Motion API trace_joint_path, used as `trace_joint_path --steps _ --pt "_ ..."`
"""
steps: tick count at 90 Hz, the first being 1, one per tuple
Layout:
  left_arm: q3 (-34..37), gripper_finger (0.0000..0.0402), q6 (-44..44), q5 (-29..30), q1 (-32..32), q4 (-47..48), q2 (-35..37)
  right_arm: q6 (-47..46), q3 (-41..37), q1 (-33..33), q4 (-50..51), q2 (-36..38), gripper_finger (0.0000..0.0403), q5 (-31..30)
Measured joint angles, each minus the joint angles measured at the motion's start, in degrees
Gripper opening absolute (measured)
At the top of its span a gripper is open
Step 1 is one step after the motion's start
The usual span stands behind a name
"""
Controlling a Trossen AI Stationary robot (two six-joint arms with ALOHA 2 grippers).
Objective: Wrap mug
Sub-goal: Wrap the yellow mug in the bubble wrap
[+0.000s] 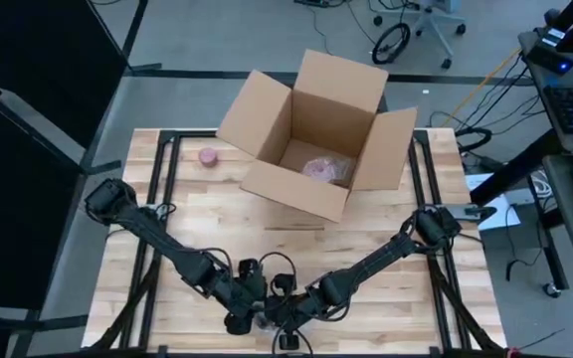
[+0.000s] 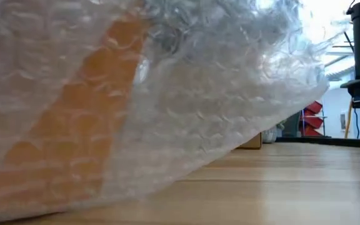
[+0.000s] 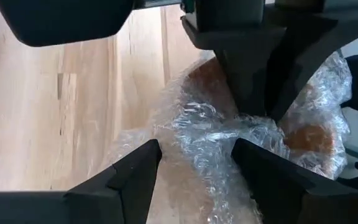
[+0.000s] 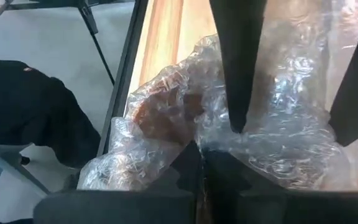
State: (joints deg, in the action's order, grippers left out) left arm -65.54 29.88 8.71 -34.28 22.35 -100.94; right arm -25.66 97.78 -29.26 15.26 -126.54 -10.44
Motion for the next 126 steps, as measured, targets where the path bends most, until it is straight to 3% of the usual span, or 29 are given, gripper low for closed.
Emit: trace_joint_path --steps 40,95,126 --pt "0.1 0.0208 0.1 0.5 0.2 0.1 -1.4 0.1 0.2 -0.1 -1.0 0.0 0.0142 -0.2" --pt "0.0 0.0208 -0.2 -1.2 0.6 -2.2 -4.8 2.5 0.1 -0.1 -0.6 0.1 0.0148 0.0" --pt "0.0 0.0208 0.9 -1.7 0.5 -3.0 -5.1 6.2 -0.3 -0.8 0.9 3.3 0.0191 -1.0"
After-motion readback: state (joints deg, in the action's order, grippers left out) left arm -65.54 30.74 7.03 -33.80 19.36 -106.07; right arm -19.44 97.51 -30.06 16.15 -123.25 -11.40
